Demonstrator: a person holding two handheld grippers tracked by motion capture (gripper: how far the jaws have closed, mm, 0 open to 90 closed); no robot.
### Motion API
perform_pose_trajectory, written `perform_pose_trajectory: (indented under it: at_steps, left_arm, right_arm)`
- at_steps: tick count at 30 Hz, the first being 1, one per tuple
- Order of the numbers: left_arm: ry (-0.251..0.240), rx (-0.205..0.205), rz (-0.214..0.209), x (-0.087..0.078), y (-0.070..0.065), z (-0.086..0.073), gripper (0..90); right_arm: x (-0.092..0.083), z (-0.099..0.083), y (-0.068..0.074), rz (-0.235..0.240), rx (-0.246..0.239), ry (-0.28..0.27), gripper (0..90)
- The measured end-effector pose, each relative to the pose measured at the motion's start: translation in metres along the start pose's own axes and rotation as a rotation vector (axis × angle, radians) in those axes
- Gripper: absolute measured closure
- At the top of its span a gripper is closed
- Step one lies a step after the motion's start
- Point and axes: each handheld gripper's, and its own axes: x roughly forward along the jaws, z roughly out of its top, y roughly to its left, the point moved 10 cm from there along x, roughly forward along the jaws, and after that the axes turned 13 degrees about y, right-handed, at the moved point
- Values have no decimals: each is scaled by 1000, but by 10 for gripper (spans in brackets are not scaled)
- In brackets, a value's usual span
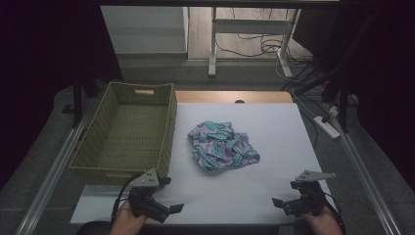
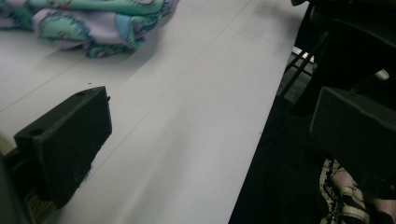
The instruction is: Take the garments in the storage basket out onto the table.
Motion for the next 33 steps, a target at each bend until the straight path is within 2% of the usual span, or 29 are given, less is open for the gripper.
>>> perform_pose_trajectory:
  at_steps: [6,9,10,12,13,14,16,18,22,29,33]
  left_arm:
    - [-12,-36,34,-13,9,-12,0]
    - [-28,-72,50,-21,15,-21,0]
    - [-33,-100,63,-26,20,-28,0]
    - [-31,-111,71,-28,22,-31,0]
    - [-25,-127,98,-32,27,-39,0]
    - [-25,-127,98,-32,27,-39,0]
    - [-18,-145,126,-37,32,-45,0]
    - [-23,-177,156,-45,39,-54,0]
    - [-43,-204,165,-53,45,-60,0]
    - [-28,-248,216,-64,59,-75,0]
    - [-49,-262,199,-68,60,-77,0]
  right_arm:
    - [0,0,0,-1,3,-6,6]
    - [-1,0,-1,-3,4,-7,6]
    - [-1,1,-1,-2,6,-12,6]
    - [-1,1,-1,-3,6,-13,6]
    - [-1,1,-1,-4,6,-13,6]
    - [-1,1,-1,-4,6,-13,6]
    - [-1,1,-1,-5,6,-15,6]
    - [-1,1,-1,-5,7,-16,6]
    - [-1,1,-1,-6,6,-15,6]
    - [-1,1,-1,-6,10,-16,6]
    - [-1,1,-1,-6,10,-17,6]
